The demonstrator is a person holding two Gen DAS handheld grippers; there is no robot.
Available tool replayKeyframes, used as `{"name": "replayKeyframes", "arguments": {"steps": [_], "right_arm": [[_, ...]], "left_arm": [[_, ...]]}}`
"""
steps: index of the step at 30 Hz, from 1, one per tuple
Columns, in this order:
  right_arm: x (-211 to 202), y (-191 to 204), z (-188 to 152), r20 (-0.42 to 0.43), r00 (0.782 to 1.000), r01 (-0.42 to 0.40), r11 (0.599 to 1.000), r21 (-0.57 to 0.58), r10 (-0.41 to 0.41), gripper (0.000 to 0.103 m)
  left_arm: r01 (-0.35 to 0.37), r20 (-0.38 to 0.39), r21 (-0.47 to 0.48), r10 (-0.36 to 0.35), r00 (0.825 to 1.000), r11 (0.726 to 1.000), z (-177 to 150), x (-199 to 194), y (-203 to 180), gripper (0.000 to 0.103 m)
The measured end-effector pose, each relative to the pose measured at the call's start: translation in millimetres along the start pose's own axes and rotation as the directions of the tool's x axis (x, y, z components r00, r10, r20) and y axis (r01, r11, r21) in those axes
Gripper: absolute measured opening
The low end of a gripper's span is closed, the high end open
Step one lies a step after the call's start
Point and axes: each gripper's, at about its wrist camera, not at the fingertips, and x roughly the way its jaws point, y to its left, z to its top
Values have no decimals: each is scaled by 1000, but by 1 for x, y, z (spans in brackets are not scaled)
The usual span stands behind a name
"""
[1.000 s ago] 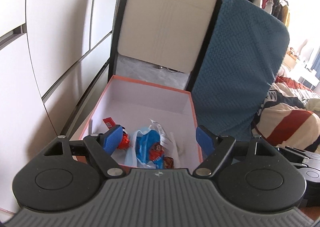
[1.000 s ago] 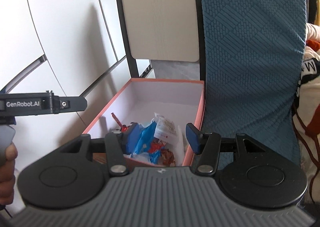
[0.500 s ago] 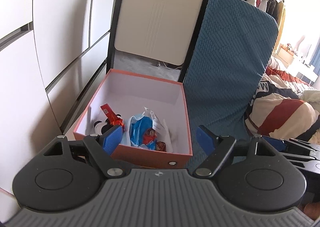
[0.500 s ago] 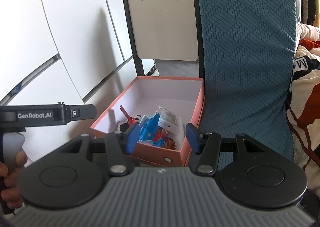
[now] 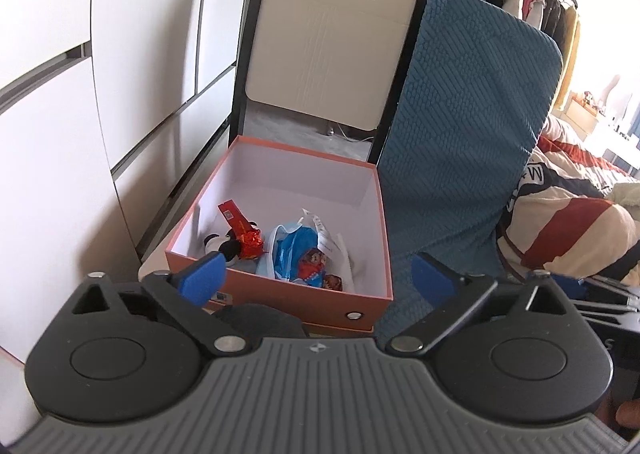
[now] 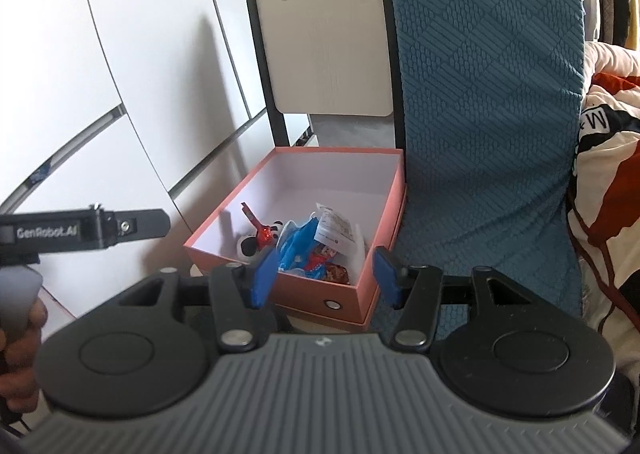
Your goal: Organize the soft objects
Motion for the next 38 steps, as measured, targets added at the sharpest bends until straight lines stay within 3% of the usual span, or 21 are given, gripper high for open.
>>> {"name": "replayKeyframes", "arguments": {"steps": [3, 20, 38], "right_arm": [[0, 0, 0, 8, 1000, -14, 1000, -14, 14, 103], [6, 1, 1, -8, 999, 31, 999, -20, -31, 103], [12, 3, 2, -11, 999, 36, 999, -19, -36, 103]], "left_arm": [[5, -4, 11, -5, 1000, 1000, -1, -1, 0, 103], [-9, -32, -34, 8, 999, 999, -5, -4, 10, 103], [-35, -24, -21, 34, 999, 999, -7, -1, 16, 103]]}}
